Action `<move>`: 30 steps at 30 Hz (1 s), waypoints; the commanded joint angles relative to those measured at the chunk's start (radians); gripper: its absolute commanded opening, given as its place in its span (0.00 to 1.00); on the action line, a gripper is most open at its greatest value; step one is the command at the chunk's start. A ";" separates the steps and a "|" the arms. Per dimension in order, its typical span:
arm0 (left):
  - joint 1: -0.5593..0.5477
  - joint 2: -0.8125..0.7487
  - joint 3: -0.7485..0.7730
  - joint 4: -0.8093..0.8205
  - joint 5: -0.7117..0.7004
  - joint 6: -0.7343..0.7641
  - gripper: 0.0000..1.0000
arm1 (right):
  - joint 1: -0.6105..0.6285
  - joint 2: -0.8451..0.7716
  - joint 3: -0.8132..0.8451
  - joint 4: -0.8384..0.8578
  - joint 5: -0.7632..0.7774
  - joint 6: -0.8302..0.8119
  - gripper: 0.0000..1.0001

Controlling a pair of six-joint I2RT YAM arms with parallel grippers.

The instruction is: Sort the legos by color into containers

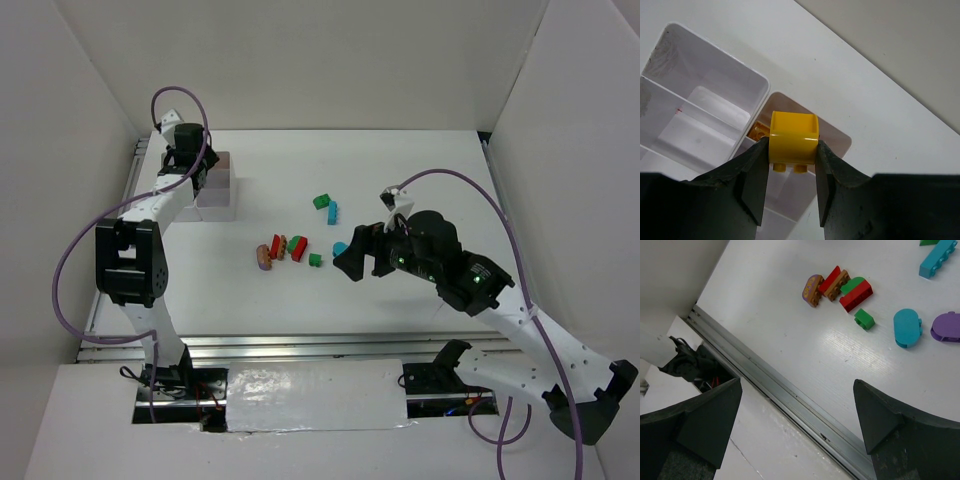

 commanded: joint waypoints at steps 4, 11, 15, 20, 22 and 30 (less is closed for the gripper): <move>-0.002 0.008 0.014 0.039 -0.027 -0.021 0.35 | -0.005 0.006 0.014 0.042 -0.017 -0.023 1.00; -0.003 0.012 0.017 0.038 -0.016 -0.047 0.46 | -0.005 0.001 0.012 0.044 -0.026 -0.024 1.00; -0.003 0.014 0.024 0.030 -0.022 -0.049 0.62 | -0.005 0.000 0.012 0.041 -0.029 -0.026 1.00; -0.003 0.032 0.043 0.015 -0.030 -0.044 0.71 | -0.005 0.001 0.011 0.039 -0.037 -0.027 1.00; -0.003 0.038 0.053 0.006 -0.030 -0.046 0.71 | -0.005 0.001 0.009 0.039 -0.038 -0.029 1.00; -0.006 -0.064 0.043 0.035 0.008 -0.026 0.83 | -0.005 0.012 -0.006 0.047 -0.027 -0.020 1.00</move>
